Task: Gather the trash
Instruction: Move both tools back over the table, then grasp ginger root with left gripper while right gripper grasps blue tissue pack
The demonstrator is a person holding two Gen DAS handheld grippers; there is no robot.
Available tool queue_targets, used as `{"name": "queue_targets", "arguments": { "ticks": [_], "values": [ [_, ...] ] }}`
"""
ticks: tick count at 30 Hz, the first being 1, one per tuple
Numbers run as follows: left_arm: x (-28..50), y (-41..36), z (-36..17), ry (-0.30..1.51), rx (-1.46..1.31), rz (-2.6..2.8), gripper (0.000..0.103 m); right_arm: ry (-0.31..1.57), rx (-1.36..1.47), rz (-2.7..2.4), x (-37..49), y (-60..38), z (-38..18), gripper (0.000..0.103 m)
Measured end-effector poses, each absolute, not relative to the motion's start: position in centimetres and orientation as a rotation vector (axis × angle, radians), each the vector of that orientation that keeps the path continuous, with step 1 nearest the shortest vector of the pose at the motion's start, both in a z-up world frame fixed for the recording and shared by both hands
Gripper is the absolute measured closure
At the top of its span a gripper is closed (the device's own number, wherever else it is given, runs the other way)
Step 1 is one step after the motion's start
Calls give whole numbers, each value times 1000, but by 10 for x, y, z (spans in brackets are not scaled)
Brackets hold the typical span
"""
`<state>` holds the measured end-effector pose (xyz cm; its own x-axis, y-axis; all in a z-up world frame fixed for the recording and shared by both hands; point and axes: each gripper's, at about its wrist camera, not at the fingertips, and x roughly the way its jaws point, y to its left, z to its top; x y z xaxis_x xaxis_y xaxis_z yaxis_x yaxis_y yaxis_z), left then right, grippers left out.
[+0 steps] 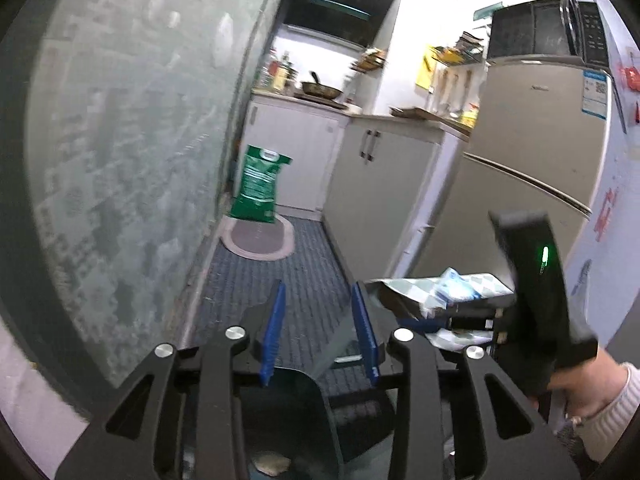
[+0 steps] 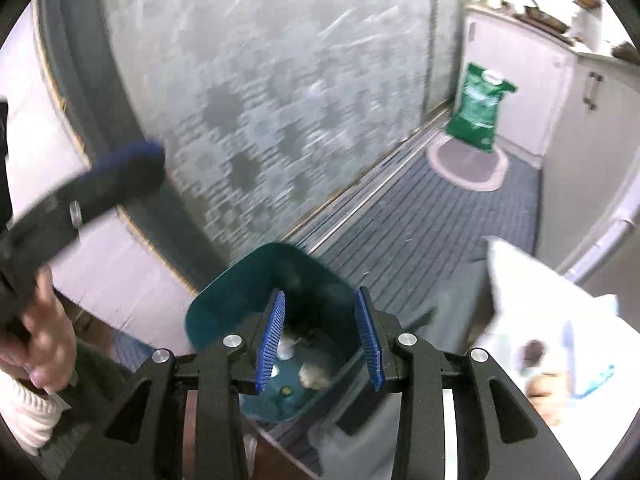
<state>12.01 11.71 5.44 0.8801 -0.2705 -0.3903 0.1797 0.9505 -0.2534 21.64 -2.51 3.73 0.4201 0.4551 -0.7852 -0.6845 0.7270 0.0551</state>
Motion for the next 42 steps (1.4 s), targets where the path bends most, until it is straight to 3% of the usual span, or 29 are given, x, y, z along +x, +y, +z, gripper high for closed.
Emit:
{"name": "queue_targets", "arguments": {
  "ticks": [15,19,42],
  "values": [
    [151,21,36,550,-152,-433,58,792,-199,529,250,-157,86,66],
    [163,-2,28,592,-144,-477,57,786,-178,493,257,-184,89,57],
    [208,-71,-12,735,-58,-505,52,882,-112,481,283,-248,41,44]
  ]
}}
